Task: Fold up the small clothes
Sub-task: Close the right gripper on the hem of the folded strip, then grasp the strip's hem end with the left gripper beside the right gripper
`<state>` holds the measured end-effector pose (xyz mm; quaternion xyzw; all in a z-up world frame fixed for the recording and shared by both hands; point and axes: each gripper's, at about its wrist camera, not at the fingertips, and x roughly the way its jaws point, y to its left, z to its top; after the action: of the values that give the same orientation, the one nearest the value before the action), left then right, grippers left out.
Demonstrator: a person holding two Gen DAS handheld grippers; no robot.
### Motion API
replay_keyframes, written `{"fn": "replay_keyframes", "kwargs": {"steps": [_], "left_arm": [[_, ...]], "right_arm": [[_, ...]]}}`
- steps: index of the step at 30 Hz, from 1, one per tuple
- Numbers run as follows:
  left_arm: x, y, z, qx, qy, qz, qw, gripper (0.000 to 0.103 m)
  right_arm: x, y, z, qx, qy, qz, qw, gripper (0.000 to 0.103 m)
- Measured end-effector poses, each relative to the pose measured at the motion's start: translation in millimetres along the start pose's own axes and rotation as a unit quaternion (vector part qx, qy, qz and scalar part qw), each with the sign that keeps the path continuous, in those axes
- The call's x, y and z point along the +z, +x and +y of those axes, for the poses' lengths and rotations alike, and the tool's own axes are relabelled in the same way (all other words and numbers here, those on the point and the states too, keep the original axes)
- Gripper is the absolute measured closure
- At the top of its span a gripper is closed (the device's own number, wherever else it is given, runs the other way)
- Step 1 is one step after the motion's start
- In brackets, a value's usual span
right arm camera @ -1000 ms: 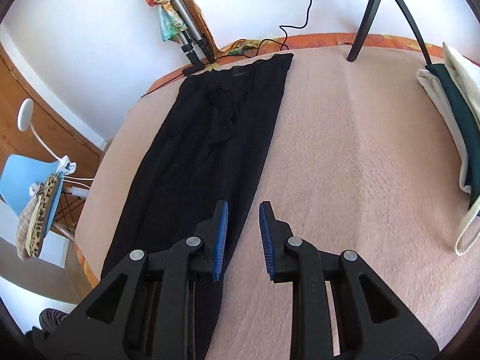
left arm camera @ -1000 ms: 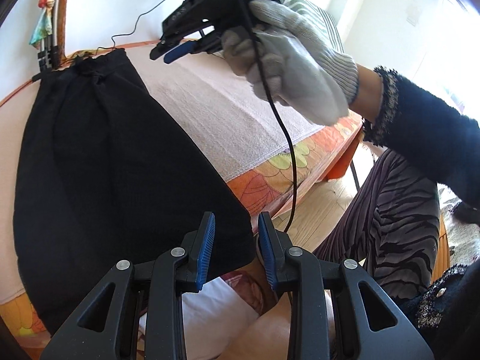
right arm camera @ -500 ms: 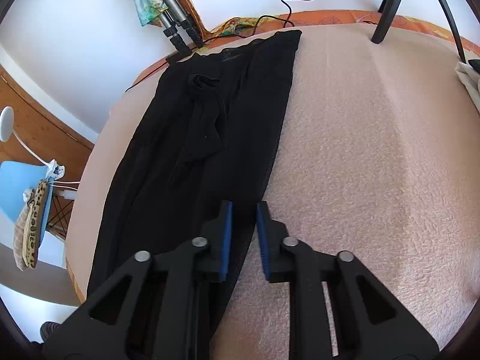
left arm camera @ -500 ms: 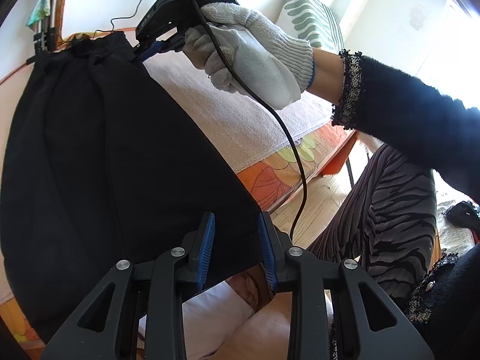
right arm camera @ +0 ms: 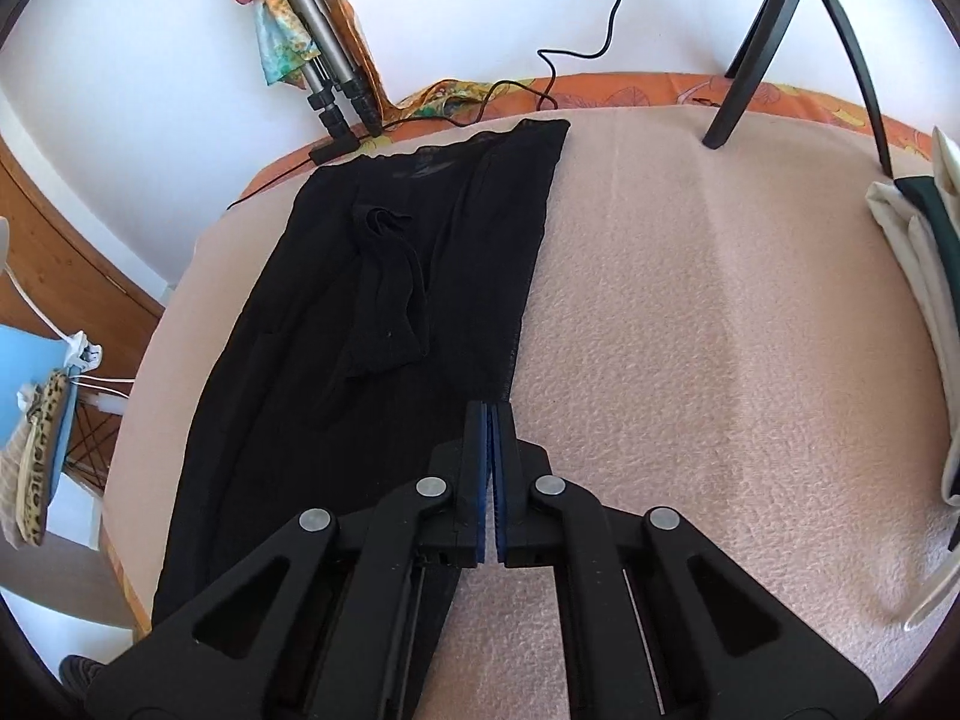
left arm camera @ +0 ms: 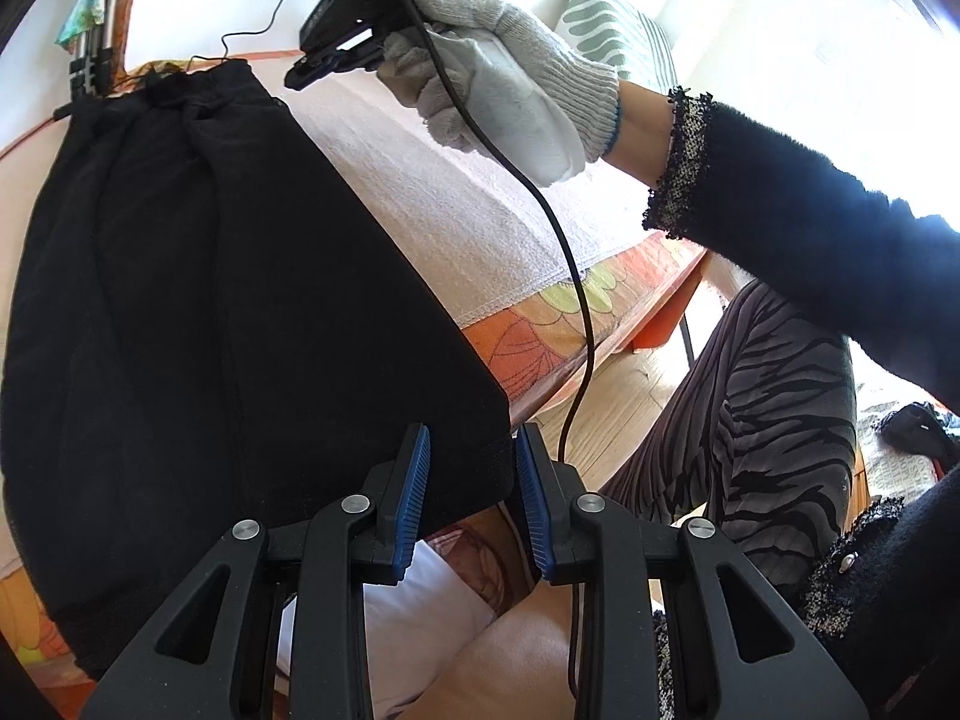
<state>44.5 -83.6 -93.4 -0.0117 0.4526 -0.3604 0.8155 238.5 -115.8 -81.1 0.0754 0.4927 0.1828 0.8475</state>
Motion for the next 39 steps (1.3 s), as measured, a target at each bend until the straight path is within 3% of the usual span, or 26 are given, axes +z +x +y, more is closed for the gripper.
{"fn": "replay_keyframes", "kwargs": {"steps": [3,6,7,8,14,19,23,32,39], "left_arm": [[-5,-20,11,0.006,-0.019,-0.022,0.9996,0.075],[-12,-43,33,0.011,-0.054,-0.045,0.9975,0.072],[-15,-50,41,0.018,-0.064,-0.051,0.9965,0.063],[-18,-60,49,0.03,-0.077,-0.06,0.9948,0.057],[-43,-106,102,0.032,-0.179,-0.085,0.9796,0.057],[-56,-115,124,0.015,-0.226,-0.056,0.9724,0.05],[-63,-103,140,-0.023,-0.278,-0.031,0.9598,0.049],[-65,-83,156,-0.071,-0.337,-0.007,0.9387,0.049],[-72,-91,156,-0.077,-0.336,-0.019,0.9386,0.049]], "right_arm": [[-12,-22,1,0.016,0.002,-0.003,1.0,0.098],[-35,-43,5,0.027,0.003,0.002,1.0,0.076],[-45,-51,7,0.032,0.002,0.001,0.999,0.065],[-57,-58,10,0.039,0.002,0.001,0.999,0.063],[-137,-95,27,0.109,-0.004,0.033,0.993,0.063],[-204,-114,31,0.148,0.005,0.079,0.986,0.063],[-237,-109,28,0.168,0.023,0.121,0.978,0.063],[-258,-79,25,0.184,0.04,0.177,0.966,0.063],[-254,-69,33,0.208,0.035,0.188,0.959,0.063]]}}
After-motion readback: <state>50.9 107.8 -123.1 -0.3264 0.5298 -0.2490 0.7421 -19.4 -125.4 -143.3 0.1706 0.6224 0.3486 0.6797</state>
